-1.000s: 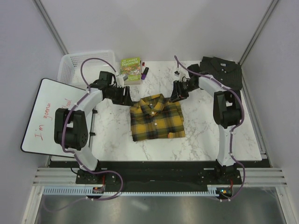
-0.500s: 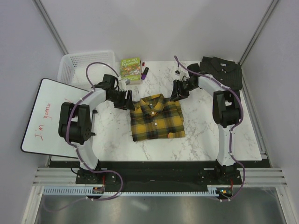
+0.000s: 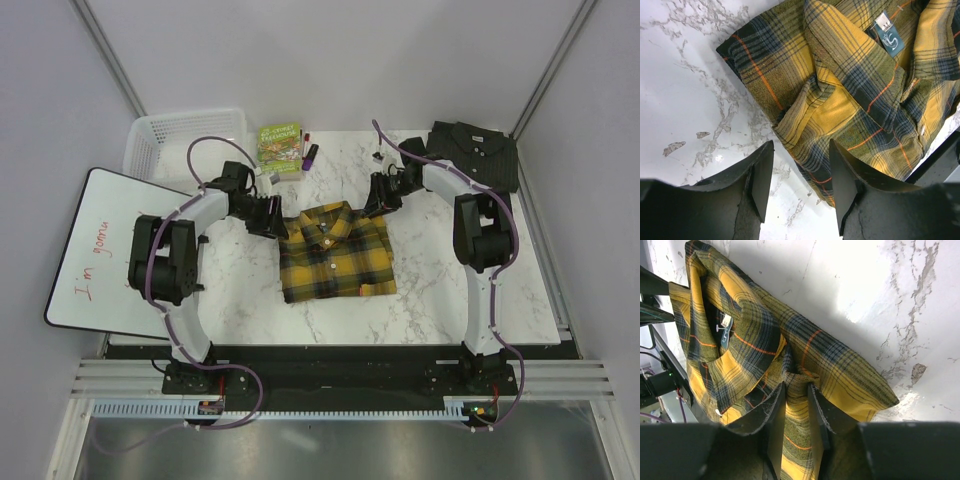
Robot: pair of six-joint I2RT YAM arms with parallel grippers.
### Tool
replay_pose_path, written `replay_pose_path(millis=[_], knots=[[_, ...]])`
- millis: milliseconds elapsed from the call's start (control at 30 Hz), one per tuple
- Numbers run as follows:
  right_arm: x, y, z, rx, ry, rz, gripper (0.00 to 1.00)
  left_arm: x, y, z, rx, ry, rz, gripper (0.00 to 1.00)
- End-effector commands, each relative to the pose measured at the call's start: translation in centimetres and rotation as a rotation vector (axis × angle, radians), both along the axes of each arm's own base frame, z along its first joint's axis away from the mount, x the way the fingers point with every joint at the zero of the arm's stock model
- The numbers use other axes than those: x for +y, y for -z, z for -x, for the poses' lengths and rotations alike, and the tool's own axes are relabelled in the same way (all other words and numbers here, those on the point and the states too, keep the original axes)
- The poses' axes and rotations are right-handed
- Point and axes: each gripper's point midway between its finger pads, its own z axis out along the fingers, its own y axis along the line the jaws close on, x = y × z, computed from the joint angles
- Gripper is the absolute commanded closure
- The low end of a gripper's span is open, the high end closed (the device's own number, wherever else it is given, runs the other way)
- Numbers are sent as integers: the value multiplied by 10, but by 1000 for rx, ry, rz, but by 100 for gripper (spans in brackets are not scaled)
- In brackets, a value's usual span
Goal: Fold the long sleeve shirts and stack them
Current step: Fold the shirt
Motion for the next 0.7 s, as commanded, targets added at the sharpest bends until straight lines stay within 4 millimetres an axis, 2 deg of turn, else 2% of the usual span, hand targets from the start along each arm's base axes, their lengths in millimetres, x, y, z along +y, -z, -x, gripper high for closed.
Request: replay_pose_path(millis=[0,133,200,233,267,333,367,467,567,667], knots=[[9,-10,-9,-30,-9,-33,71,-7,-9,-13,-19,-9,43,47],[9,-13,-9,-33,-9,-35,83,-8,-12,-17,-35,-5,53,54],[10,-16,-9,-35,-9,-41,86,-9,-13,-18,-39,-4,59,62],[10,-17,-8,-36,-9,-43,90,-10,-14,-18,-38,-2,65,65],[10,-20,-9,-43,-10,-42,92,-11,-15,-18,-43,-1,68,72],[10,-25,-9,-54,-11,-46,98,-12,-18,-19,-52,0,77,78],[10,-29,-9,-60,-11,-47,100,-12,-20,-19,-57,2,81,87],[10,-40,-8,-74,-17,-63,100,-15,-28,-17,-68,9,97,98],[8,-57,-4,-93,-20,-80,100,-16,-44,-17,-103,11,110,98],[-3,-67,-2,-106,-7,-87,100,-13,-57,-17,-146,12,102,98]])
